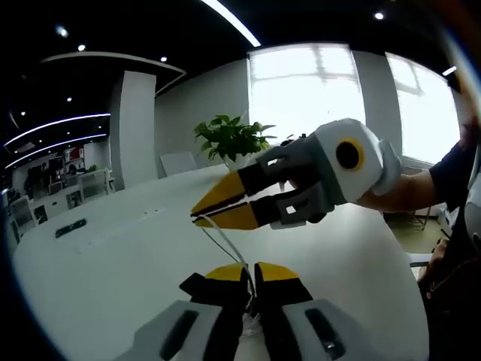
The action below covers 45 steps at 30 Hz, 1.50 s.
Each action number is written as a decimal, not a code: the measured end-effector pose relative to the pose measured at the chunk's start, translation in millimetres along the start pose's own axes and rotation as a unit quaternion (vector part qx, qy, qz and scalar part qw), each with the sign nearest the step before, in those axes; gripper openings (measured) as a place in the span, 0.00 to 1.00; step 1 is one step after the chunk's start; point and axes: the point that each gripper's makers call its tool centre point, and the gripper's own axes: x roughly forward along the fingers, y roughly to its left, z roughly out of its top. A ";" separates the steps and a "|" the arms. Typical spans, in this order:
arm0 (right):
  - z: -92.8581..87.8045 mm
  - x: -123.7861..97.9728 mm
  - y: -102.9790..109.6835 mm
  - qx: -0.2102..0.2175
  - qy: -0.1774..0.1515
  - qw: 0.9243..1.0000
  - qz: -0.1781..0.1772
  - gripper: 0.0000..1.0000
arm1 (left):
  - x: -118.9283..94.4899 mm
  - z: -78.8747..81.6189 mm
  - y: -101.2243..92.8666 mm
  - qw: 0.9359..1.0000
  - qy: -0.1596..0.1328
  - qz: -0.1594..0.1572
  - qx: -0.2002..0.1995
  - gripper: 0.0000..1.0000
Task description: Peel open the Velcro strap on the desktop, arrange the wired earphones neatly onto it, and close the Velcro strap to secure them.
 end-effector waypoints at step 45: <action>15.7 -16.1 7.4 0.067 -0.054 0.996 -0.005 0.05 | -55.7 51.7 65.0 0.973 -0.216 0.054 -0.063 0.15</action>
